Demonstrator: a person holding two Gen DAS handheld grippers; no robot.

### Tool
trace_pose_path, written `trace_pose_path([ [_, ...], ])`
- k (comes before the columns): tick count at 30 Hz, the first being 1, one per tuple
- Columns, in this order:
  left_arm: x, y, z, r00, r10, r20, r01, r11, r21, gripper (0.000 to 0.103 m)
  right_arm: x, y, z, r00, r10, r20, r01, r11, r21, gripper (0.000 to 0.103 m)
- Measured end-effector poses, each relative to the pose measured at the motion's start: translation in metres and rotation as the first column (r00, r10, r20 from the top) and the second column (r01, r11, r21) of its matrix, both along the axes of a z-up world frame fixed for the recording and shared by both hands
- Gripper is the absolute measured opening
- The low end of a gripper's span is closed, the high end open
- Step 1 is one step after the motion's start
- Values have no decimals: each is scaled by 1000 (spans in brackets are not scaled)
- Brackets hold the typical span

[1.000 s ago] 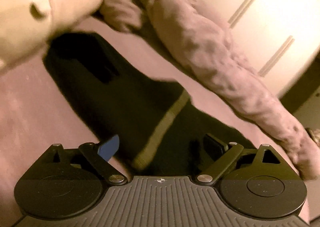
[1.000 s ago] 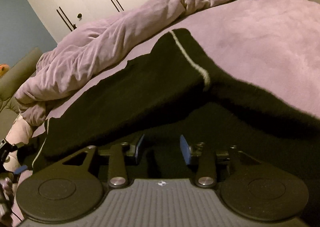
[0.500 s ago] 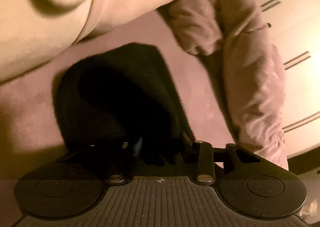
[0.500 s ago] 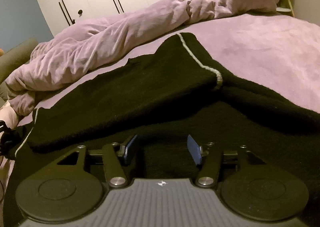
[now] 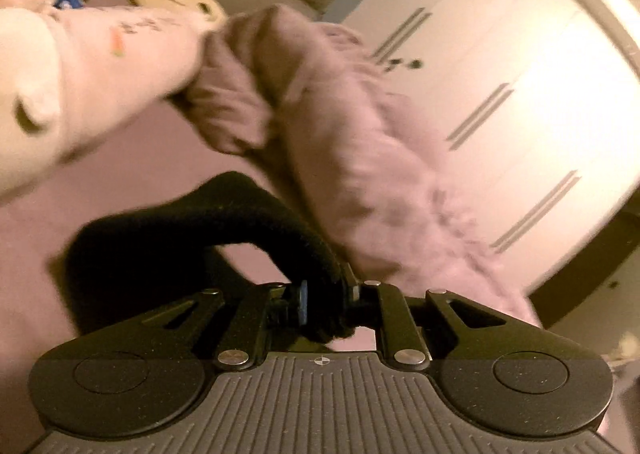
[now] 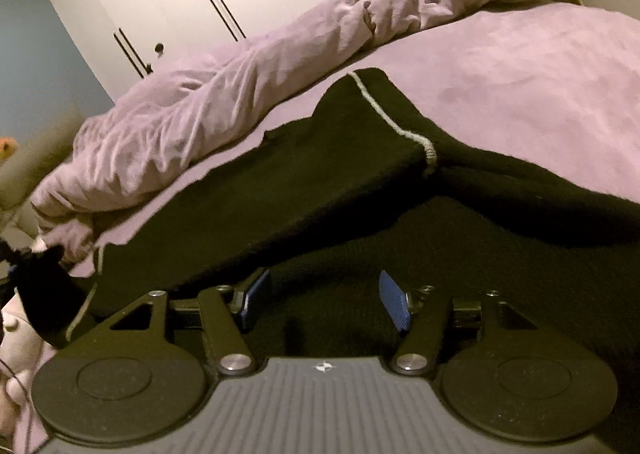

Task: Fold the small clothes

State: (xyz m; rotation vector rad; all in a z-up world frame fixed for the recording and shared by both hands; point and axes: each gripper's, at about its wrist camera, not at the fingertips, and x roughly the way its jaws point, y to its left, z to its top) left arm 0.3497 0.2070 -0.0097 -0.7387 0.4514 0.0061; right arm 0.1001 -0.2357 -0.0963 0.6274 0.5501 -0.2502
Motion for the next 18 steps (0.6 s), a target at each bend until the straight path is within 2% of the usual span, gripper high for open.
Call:
trace_pose_path([
  [4,-25,-66,3,999,-40,26,42,998,-46,17,-13,-5,5,1000,-13,25,12,999,51,60],
  [7,-43,-119,-11,996,-91,-15,91,996,-11,26,-21,-9,8,999,-14,35,11,997,75,60],
  [8,-47,-135,-20,993,-111,-50,112,994,12,44,-22,-10,9,999,-11,37,8,997,78,60],
  [9,-51,-145,-28,986,-146,-80,147,989,10,65,-23,-11,10,999,-5,36,2,997,80,60],
  [12,-72,-161,-49,954,-267,-135,266,964,-26,96,-25,-12,14,999,9,39,-12,996,83,60],
  [15,-102,-150,-60,926,-333,-179,331,943,-45,96,-20,-10,17,998,38,43,-42,995,88,60],
  [18,-129,-119,-63,931,-281,-234,286,958,-11,96,0,0,21,995,89,53,-94,991,98,60],
])
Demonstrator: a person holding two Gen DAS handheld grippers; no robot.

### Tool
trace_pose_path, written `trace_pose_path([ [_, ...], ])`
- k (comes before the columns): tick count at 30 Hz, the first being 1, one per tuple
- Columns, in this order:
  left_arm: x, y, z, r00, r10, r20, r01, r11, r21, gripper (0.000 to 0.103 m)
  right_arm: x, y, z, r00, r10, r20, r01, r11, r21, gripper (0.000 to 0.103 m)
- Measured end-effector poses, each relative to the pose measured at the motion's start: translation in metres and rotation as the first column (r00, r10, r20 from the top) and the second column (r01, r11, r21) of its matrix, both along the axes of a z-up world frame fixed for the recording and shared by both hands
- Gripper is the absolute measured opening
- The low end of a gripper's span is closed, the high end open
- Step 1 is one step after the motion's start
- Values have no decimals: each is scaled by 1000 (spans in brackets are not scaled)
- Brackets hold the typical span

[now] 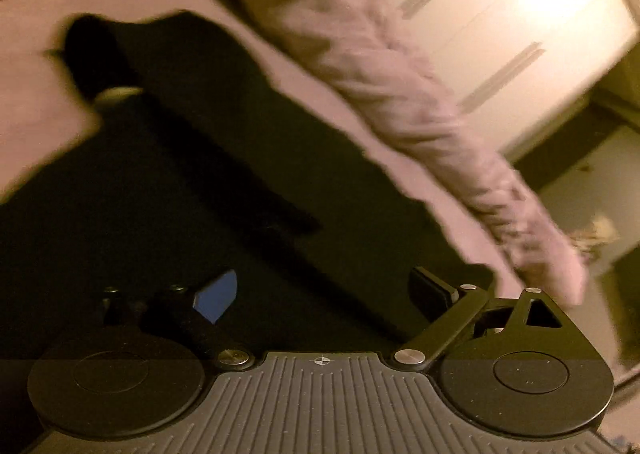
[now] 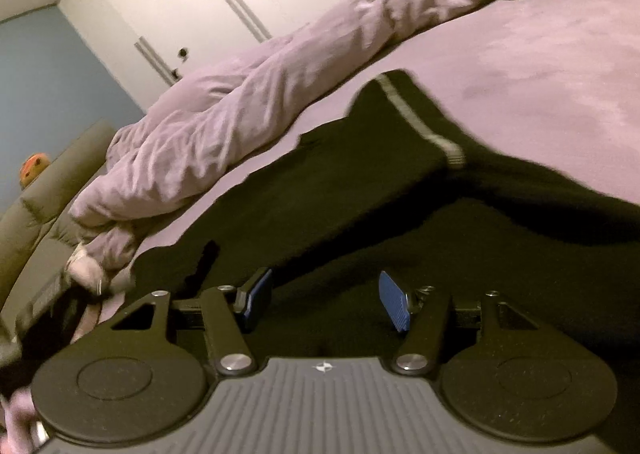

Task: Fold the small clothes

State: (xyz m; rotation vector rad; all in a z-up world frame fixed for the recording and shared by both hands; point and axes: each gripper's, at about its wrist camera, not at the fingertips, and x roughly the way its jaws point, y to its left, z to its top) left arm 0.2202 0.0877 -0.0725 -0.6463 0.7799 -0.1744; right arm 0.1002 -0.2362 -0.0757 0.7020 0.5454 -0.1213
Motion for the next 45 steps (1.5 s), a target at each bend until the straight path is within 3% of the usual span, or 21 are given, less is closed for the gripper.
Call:
trace_pose_path([
  [3,-19,30,0,997,70,-19,-66,984,166,96,33,22,5,998,65,27,-66,998,24,57],
  [5,-27,48,-1,993,118,-16,-109,952,285,96,62,42,6,992,121,47,-124,990,64,52],
  [10,-39,83,-5,988,154,-17,-136,912,387,96,146,83,-4,978,205,21,-205,952,229,52],
  [14,-42,101,-8,985,171,-30,-148,917,370,96,197,105,-28,969,242,-43,-212,911,354,52],
  [20,-48,113,-16,984,169,-58,-142,935,325,96,231,129,-45,966,245,-85,-188,887,421,52],
  [22,-51,111,-16,985,164,-58,-137,935,326,96,235,132,-46,964,254,-79,-193,874,446,28],
  [23,-51,110,-15,986,158,-57,-131,936,327,96,239,134,-46,956,281,-80,-213,858,467,11],
  [24,-52,109,-13,987,149,-54,-124,938,325,96,240,137,-45,953,289,-96,-212,856,471,11],
  [26,-52,105,-10,989,140,-55,-115,937,330,96,238,141,-28,953,290,-82,-242,899,366,11],
  [28,-52,102,-7,990,133,-50,-109,937,331,96,233,144,2,953,303,-32,-291,936,201,10],
  [33,-45,85,3,994,105,-31,-87,928,361,96,210,127,82,942,320,101,-303,941,-153,10],
  [36,-38,71,4,996,87,-35,-67,924,377,96,198,93,107,946,298,128,-265,938,-224,10],
  [39,-35,56,3,997,61,-55,-38,933,358,96,185,49,112,962,247,112,-209,938,-277,10],
  [43,-34,31,-1,998,8,-63,16,924,382,96,175,-10,89,989,142,35,-128,959,-255,11],
  [45,-32,22,-3,998,-8,-69,35,915,401,96,175,-29,67,995,100,-10,-99,962,-253,20],
])
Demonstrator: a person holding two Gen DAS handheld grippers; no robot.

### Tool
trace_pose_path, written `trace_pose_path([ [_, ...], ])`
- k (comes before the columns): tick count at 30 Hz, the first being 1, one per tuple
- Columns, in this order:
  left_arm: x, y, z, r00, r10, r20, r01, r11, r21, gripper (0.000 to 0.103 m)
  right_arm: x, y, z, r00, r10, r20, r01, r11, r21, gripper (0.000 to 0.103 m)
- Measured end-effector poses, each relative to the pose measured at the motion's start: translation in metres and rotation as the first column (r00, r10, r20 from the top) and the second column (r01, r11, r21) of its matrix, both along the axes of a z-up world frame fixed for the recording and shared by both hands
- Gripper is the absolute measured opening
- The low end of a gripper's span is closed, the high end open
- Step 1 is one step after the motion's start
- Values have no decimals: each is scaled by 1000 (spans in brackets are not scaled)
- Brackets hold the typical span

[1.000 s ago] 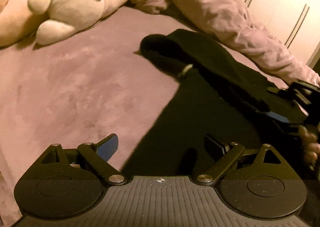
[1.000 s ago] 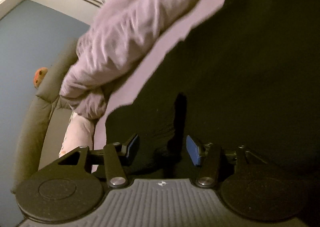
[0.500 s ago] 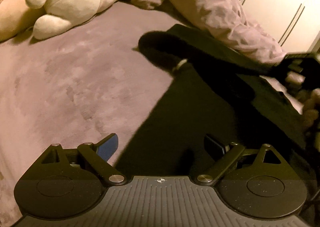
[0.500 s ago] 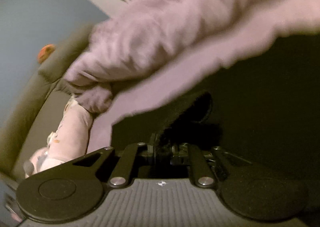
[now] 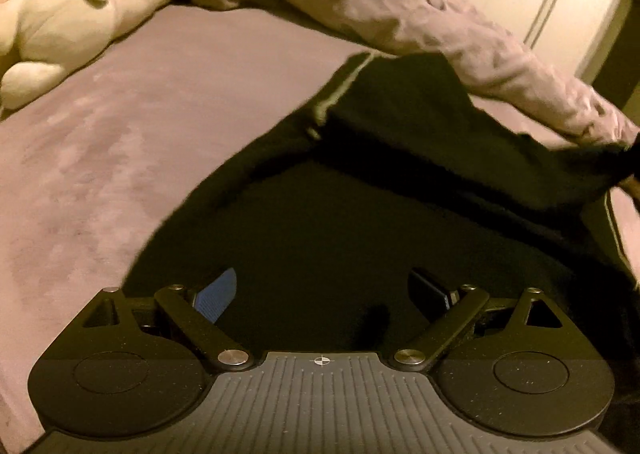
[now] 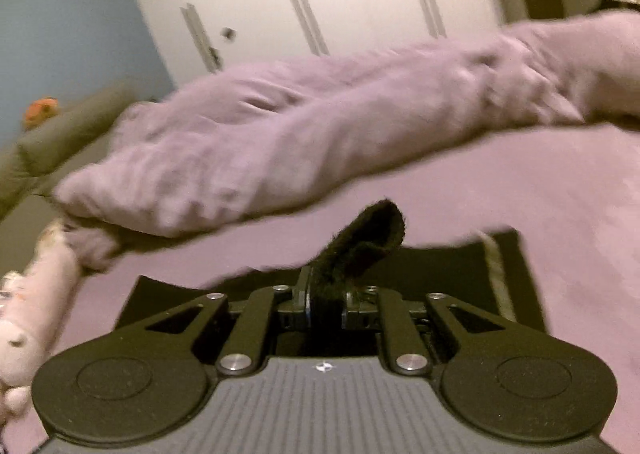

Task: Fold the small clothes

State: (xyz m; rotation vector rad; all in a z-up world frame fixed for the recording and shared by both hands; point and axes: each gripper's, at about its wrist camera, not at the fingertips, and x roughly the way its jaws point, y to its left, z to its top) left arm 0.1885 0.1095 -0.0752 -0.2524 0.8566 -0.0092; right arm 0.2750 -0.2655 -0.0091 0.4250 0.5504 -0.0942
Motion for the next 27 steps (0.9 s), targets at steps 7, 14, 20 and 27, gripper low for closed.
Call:
trace_pose_path([
  [7,9,-6,-1,1000,3,0,-3,999,42,96,-26,-38,-65,994,-60,-87,78,973,216,56],
  [14,6,-8,-2,1000,0,-7,1,999,53,96,-37,-61,-89,983,-172,-59,180,877,446,55],
  [20,9,-2,0,1000,18,-15,-17,999,31,96,-24,-62,-81,971,-230,-68,237,873,426,11],
  [27,16,9,1,998,60,-17,-59,998,27,96,-35,-48,-47,976,-215,21,211,970,118,11],
])
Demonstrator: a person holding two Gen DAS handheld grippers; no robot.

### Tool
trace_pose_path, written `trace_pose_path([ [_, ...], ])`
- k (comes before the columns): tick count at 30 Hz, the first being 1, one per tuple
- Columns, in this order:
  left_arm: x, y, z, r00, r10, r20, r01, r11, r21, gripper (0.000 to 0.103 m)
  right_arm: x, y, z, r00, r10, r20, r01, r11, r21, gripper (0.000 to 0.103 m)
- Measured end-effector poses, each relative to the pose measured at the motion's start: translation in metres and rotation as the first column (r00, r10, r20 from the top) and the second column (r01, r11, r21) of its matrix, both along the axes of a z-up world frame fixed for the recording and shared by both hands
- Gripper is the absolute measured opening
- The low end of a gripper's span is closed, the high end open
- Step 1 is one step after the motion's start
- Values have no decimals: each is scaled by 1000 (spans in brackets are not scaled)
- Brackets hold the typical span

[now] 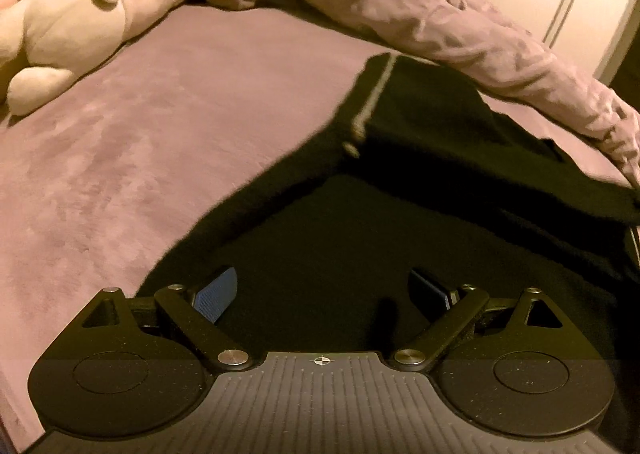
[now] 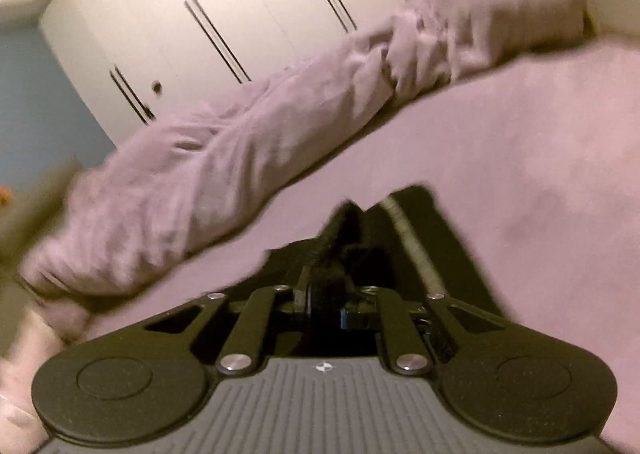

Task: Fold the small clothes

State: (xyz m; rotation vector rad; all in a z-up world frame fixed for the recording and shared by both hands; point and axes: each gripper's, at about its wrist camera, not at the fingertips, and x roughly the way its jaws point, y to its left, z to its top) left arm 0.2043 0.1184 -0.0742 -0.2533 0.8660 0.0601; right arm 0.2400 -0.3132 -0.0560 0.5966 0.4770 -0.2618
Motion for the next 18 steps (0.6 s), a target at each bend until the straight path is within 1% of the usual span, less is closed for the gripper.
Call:
trace_pose_path([
  [1,2,1,0,1000,5,0,-5,1000,0,96,4,-1,-4,1000,1,-28,-1,1000,-4,11],
  [2,4,1,-1,1000,11,-2,-11,1000,2,96,8,-5,-12,999,9,-53,-8,1000,20,12],
  [3,6,1,-1,1000,13,-4,-13,1000,6,96,12,-8,-20,996,23,-81,-19,999,41,17],
  [4,8,1,-1,1000,13,-6,-13,1000,11,96,17,-9,-29,992,37,-124,-30,998,58,17],
  [5,11,0,0,1000,13,-2,-13,1000,14,96,20,-10,-37,988,40,-149,-31,997,68,18],
  [7,18,-1,3,1000,9,16,-10,999,36,96,17,-11,-41,991,43,-127,-34,997,73,19],
  [9,32,-3,4,999,19,27,-21,996,81,96,12,-12,-41,993,54,-103,-44,994,103,23],
  [12,56,-9,0,999,31,32,-34,991,126,96,8,-14,-43,994,58,-93,-46,990,130,23],
  [14,69,-14,-2,998,47,47,-55,982,180,96,7,-15,-42,993,65,-94,-52,990,135,23],
  [15,75,-14,-2,997,62,43,-69,981,181,96,6,-15,-41,993,70,-92,-57,990,133,23],
  [18,87,-2,-7,988,149,28,-151,984,99,96,4,-14,-39,992,74,-98,-65,993,95,23],
])
